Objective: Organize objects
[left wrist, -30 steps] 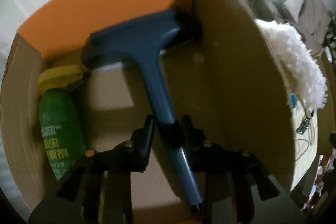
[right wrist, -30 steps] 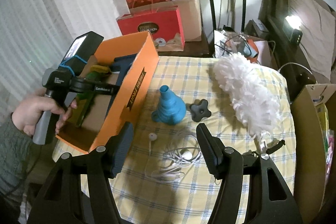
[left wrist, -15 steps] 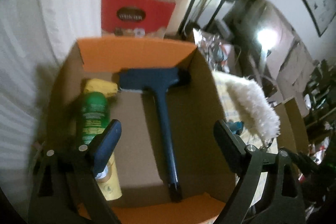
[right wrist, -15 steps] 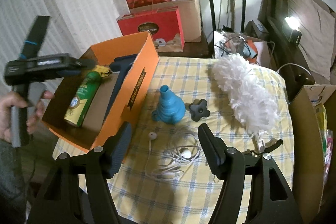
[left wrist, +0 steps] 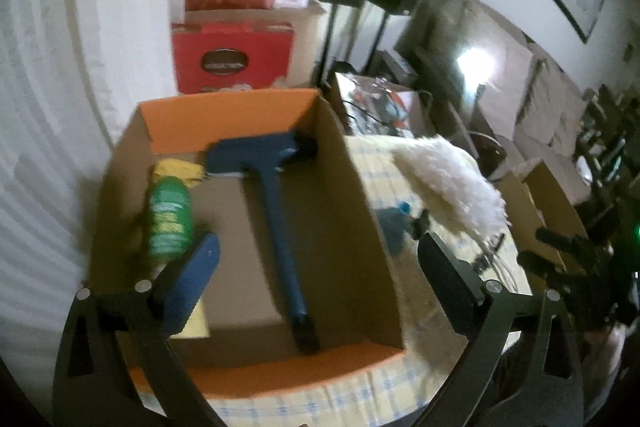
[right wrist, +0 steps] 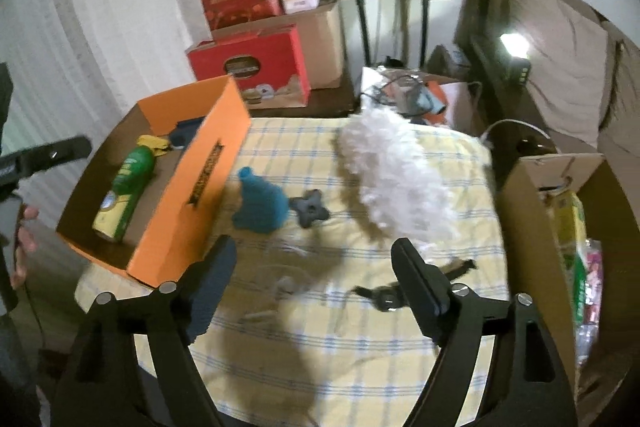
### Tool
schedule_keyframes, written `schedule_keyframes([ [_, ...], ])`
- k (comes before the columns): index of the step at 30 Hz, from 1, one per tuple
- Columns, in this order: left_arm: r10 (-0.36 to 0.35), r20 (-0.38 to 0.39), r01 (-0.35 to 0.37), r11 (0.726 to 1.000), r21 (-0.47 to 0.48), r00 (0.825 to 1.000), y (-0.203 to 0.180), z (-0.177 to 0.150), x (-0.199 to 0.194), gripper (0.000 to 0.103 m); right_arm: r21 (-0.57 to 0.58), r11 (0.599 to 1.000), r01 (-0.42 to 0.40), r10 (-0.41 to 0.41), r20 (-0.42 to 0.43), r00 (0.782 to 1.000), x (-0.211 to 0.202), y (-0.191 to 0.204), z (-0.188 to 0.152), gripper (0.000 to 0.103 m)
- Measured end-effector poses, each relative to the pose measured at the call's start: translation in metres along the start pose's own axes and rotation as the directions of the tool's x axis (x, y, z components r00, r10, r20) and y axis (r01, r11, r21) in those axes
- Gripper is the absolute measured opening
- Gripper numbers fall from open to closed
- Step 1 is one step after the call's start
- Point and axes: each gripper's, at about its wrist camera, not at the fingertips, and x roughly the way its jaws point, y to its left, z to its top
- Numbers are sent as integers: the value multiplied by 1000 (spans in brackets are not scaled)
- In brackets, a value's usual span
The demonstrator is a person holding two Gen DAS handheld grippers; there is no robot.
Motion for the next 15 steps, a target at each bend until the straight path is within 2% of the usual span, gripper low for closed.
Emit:
schedule_keyframes([
  [2, -12, -6, 12, 1000, 12, 1000, -12, -5, 2, 99, 16, 1000, 15, -15, 0, 1000, -3, -11, -2, 85],
  [5, -68, -31, 68, 998, 3, 997, -30, -12, 9, 103, 50, 998, 35, -35, -4, 999, -6, -29, -6, 87],
  [10, -100, -64, 102, 994, 28, 993, -60, -19, 26, 103, 104, 992, 67, -67, -5, 998, -10, -60, -11, 88],
  [15, -123, -86, 129, 989, 68, 989, -92, -22, 43, 103, 106, 986, 128, -127, -18, 992, -9, -82, -18, 88],
])
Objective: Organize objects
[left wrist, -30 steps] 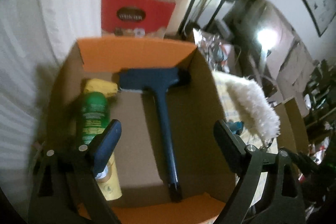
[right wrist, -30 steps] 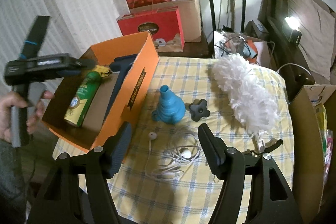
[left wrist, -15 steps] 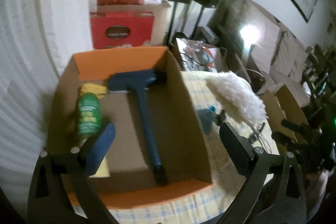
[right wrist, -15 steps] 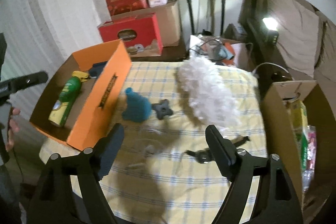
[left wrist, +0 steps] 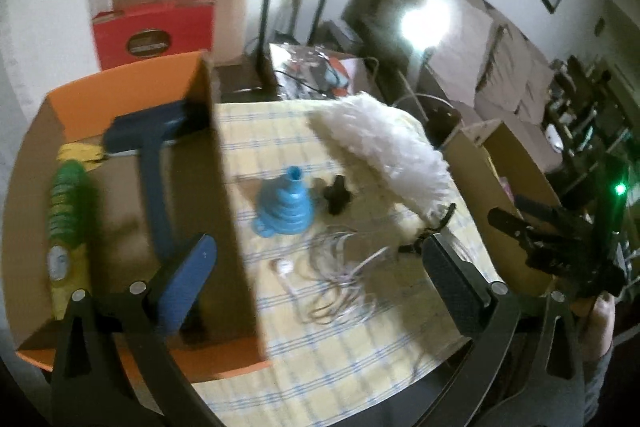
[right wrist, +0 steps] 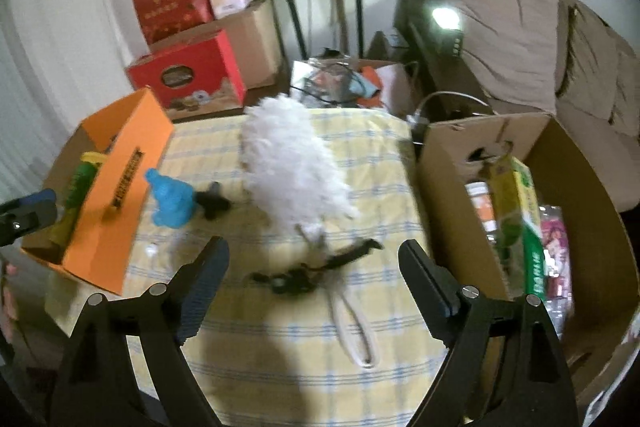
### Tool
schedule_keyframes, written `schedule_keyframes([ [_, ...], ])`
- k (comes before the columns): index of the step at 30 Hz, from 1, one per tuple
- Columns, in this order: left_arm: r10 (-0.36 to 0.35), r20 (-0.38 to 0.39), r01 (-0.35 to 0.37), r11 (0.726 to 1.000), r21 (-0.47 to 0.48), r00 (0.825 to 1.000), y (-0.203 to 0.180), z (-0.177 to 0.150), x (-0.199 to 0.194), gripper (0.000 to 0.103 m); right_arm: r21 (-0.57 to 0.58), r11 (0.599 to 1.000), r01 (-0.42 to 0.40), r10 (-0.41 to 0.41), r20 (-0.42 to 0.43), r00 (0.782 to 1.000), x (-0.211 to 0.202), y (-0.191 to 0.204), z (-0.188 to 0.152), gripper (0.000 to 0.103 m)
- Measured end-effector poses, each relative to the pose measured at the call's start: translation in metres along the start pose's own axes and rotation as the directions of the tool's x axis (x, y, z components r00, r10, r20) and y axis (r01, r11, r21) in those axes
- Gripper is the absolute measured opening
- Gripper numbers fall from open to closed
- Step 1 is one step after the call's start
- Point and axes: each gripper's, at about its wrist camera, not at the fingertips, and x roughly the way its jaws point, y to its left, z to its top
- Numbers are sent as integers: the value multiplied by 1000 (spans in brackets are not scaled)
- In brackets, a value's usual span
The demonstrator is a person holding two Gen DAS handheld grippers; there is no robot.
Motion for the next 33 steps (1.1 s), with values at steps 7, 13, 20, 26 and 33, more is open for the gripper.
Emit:
schedule_keyframes([
  [7, -54, -52, 56, 998, 35, 997, -44, 9, 39, 103, 5, 1000, 16, -16, -33, 999, 10, -20, -22, 87],
  [13, -84, -57, 89, 993, 81, 995, -71, 11, 63, 102, 20, 1000, 13, -12, -43, 999, 14, -34, -33, 79],
  [20, -105, -108, 122, 978, 167, 989, -91, -11, 88, 91, 159, 985, -69, 81, -75, 994, 31, -58, -29, 47],
  [26, -116, -140, 147, 960, 238, 983, -105, -25, 103, 79, 309, 938, -161, 196, -86, 977, 54, -72, -23, 36],
  [33, -98, -150, 130, 965, 228, 984, -100, -27, 104, 77, 426, 877, -222, 287, -94, 953, 81, -75, -18, 27],
])
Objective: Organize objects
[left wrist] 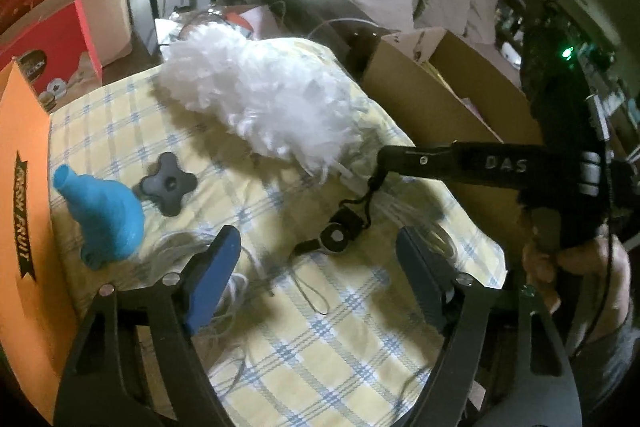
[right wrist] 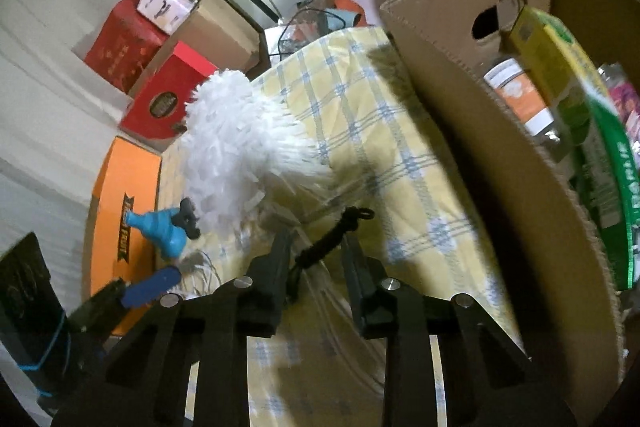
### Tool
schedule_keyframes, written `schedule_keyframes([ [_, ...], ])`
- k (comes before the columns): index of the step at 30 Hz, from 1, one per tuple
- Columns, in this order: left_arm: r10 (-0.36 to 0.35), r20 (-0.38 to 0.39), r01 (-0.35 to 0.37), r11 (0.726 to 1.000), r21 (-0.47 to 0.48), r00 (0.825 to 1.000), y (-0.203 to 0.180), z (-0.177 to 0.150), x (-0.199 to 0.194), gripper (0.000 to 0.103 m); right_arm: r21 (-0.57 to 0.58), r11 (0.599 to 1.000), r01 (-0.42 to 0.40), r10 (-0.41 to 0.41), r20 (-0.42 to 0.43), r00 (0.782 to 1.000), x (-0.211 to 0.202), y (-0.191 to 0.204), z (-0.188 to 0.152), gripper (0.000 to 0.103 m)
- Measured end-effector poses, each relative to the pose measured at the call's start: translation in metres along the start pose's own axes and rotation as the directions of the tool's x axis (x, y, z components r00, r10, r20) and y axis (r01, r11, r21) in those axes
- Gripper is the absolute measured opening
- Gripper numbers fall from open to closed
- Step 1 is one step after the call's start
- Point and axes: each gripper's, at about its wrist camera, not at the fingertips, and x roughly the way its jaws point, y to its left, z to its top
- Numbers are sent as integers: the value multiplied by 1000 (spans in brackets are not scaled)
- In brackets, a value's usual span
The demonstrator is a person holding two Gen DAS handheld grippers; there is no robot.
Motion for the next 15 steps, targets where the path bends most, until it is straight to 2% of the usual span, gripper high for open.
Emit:
schedule_keyframes([
  [5, 31, 29, -30, 999, -29, 999, 15, 5, -19, 77, 39, 999, 15, -15, -12, 1000, 13, 1, 3, 27],
  [8, 40, 35, -38, 998, -50, 999, 25, 9, -26, 77, 68, 996, 64, -62, -24, 998, 18, -2, 2, 27],
  [12, 44, 32, -41, 996, -83, 999, 36, 12, -32, 77, 68, 996, 60, -59, -15, 998, 22, -1, 3, 27],
  [14, 43, 30, -40, 994, -104, 999, 44, 13, -35, 77, 59, 996, 72, -72, -10, 997, 23, 1, 5, 25],
  [15, 44, 28, -41, 993, -111, 999, 46, 12, -36, 77, 48, 996, 77, -77, -6, 997, 23, 3, 5, 19],
])
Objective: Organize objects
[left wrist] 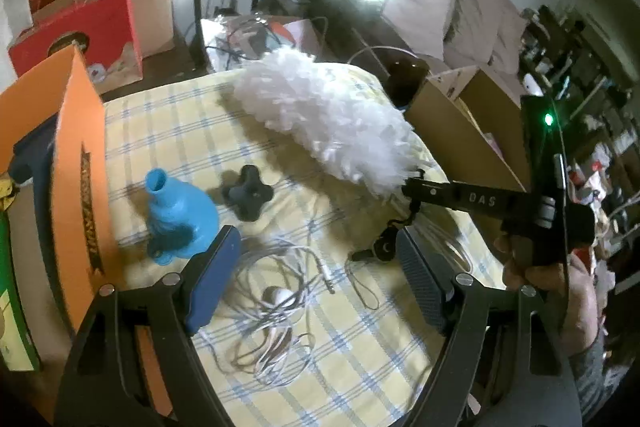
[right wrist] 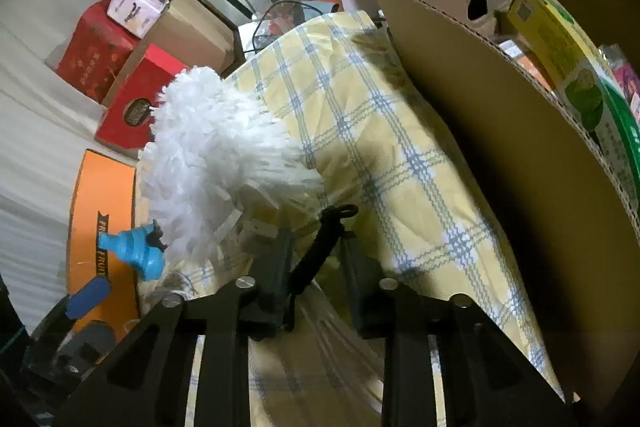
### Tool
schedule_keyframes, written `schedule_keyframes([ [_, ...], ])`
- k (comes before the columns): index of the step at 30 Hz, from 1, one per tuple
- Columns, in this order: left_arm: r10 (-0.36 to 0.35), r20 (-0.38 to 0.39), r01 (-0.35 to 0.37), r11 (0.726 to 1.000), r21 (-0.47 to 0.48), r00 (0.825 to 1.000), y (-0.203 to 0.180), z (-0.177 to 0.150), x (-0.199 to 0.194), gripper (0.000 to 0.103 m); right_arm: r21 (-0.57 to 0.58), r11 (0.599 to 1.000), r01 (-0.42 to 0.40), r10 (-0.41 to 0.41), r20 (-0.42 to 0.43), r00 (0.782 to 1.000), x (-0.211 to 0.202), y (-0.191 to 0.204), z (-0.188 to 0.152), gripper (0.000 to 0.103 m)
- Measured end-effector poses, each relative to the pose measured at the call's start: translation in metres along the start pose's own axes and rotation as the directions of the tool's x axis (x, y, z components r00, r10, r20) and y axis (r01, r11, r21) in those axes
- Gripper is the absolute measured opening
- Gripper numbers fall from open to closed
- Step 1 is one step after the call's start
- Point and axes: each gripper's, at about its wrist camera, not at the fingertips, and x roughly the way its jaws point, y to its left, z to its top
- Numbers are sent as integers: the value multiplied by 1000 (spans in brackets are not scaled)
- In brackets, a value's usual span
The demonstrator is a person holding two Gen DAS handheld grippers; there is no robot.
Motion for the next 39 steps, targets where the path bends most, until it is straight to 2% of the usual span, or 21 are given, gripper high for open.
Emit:
schedule_keyframes([
  [1, 1, -3, -1, 1000, -8, 1000, 3, 1, 0, 77, -8, 1000, -5, 5, 2, 1000, 1, 1, 0, 13],
  [4, 1, -28, -1, 1000, -21, 1000, 10, 0, 0, 77, -49, 999, -1, 3, 33, 999, -2, 5, -3, 8],
  [8, 44, -85, -44, 999, 6, 995, 9, -8, 9, 77, -104, 995, -7, 17, 98, 995, -18, 13, -11, 8],
  [13, 77, -144, -78, 997, -3, 987, 11, -20, 29, 77, -140, 989, -52, 72, 138, 988, -42, 21, -21, 8],
  [16, 99, -157, -100, 995, -1, 983, 11, -25, 41, 77, -168, 984, -66, 92, 154, 984, -56, 27, -25, 8],
  [21, 185, -155, -179, 982, 52, 970, 2, -32, 60, 77, -204, 975, -85, 120, 166, 979, -72, 41, -29, 8],
  [25, 219, -116, -214, 975, 54, 969, -1, -35, 64, 70, -239, 968, -80, 125, 177, 976, -80, 49, -32, 8],
  [30, 241, -90, -238, 970, 46, 966, -4, -38, 64, 62, -302, 953, -25, 89, 202, 975, -81, 62, -37, 8],
  [33, 266, -73, -262, 963, 56, 961, -10, -39, 65, 53, -321, 947, -9, 79, 204, 976, -78, 64, -39, 8],
  [39, 252, -53, -250, 967, 47, 966, -15, -39, 63, 29, -324, 946, -14, 82, 196, 977, -74, 64, -40, 8],
])
